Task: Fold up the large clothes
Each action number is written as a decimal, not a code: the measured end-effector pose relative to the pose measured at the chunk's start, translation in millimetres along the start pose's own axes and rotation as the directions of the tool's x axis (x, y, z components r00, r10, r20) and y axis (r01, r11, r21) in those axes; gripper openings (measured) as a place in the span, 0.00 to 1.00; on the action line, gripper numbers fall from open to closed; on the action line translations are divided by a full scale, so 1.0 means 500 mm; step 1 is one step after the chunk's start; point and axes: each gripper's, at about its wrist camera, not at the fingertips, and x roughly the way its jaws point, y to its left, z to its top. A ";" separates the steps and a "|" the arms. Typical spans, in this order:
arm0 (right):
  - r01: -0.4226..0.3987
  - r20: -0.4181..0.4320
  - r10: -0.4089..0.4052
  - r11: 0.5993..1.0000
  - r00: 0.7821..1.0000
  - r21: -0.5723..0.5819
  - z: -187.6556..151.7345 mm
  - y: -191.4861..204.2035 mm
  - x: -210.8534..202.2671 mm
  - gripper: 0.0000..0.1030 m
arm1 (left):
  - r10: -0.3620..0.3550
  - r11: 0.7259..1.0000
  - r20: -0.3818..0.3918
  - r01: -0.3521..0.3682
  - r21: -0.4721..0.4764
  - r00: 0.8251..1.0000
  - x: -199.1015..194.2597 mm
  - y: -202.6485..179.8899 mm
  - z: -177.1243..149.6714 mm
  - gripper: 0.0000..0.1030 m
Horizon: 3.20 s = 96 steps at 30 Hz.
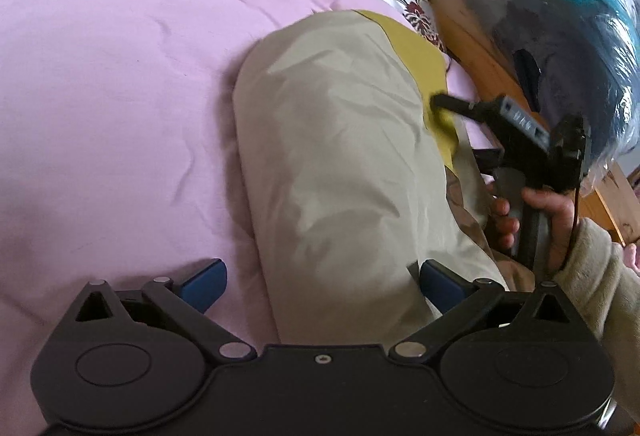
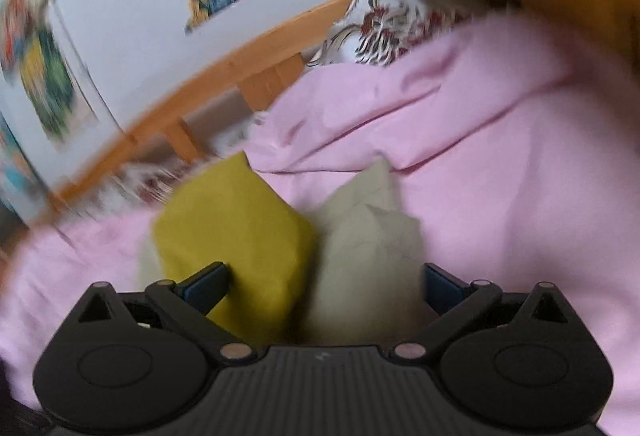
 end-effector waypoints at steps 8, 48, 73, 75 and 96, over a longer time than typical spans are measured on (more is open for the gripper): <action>0.010 -0.002 -0.011 0.996 1.000 -0.086 -0.026 -0.001 0.017 0.99 | -0.040 0.999 -0.012 0.040 -0.022 0.999 0.016 0.006 0.008 0.99; 0.013 0.061 -0.004 0.989 0.998 -0.150 -0.056 0.002 0.012 0.99 | -0.004 1.000 0.004 0.004 -0.019 1.000 0.015 0.000 0.006 0.99; 0.127 0.007 -0.129 0.961 0.992 -0.247 -0.042 0.055 0.024 0.94 | -0.025 0.997 -0.074 0.019 -0.076 0.997 0.029 0.005 0.033 0.92; 0.139 0.008 -0.142 0.952 0.990 -0.273 -0.044 0.070 0.017 0.75 | -0.038 0.994 -0.075 0.030 -0.101 0.996 0.027 0.007 0.038 0.81; -0.050 0.124 0.089 0.958 0.988 -0.284 0.029 0.337 0.020 0.10 | 0.035 0.995 -0.004 -0.035 -0.089 0.999 -0.188 0.048 0.175 0.45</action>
